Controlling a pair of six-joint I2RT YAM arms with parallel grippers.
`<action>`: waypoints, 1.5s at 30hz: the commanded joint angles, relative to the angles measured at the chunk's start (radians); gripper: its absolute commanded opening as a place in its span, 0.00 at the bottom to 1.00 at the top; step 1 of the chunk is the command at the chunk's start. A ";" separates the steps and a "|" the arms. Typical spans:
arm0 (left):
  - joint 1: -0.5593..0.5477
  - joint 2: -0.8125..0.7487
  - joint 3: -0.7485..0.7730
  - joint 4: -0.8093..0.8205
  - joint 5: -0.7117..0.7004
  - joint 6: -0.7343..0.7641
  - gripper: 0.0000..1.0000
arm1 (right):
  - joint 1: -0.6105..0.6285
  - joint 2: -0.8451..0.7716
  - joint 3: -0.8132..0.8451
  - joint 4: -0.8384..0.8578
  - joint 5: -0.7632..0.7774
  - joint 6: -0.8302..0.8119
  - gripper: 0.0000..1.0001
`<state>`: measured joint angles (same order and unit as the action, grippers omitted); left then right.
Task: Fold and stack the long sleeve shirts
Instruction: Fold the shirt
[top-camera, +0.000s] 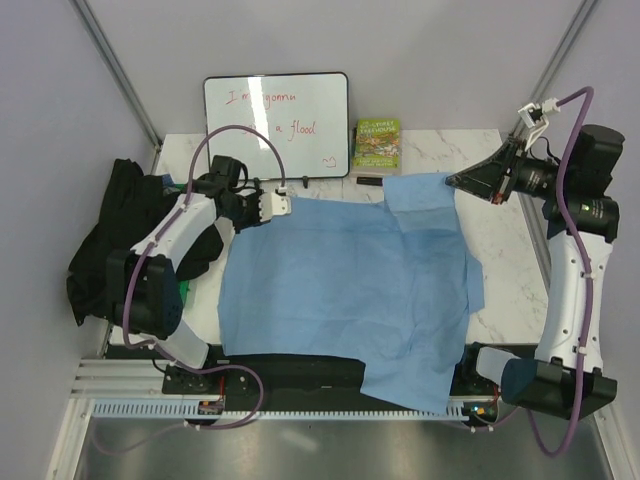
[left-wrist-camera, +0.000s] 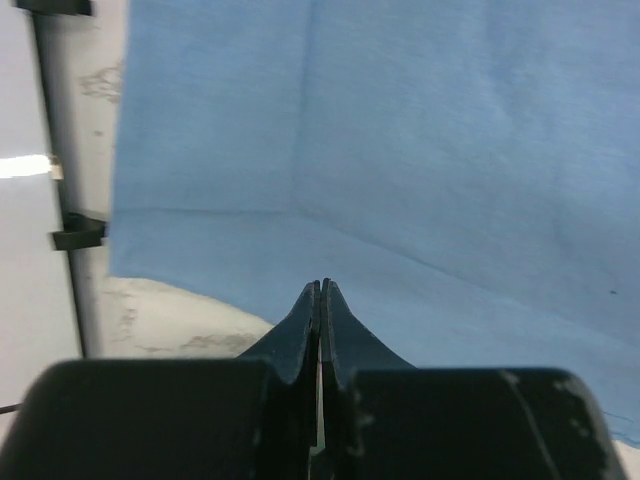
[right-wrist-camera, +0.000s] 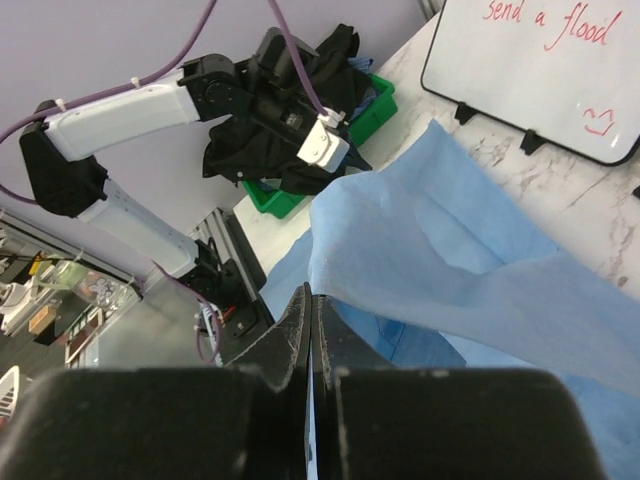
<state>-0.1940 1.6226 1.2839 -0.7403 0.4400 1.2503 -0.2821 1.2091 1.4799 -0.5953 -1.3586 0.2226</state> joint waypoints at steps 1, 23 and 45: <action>-0.001 -0.066 -0.098 -0.011 0.008 0.054 0.02 | -0.031 -0.098 -0.076 0.020 -0.117 0.067 0.00; 0.001 0.049 0.052 0.171 0.014 0.012 0.67 | -0.046 -0.447 -0.464 0.637 -0.171 0.756 0.00; -0.009 -0.040 -0.288 0.071 -0.053 0.287 0.08 | -0.046 -0.419 -0.455 0.623 -0.169 0.857 0.00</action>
<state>-0.1959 1.6306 1.0588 -0.6605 0.4164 1.4651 -0.3302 0.8001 1.0218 0.0040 -1.4887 1.0370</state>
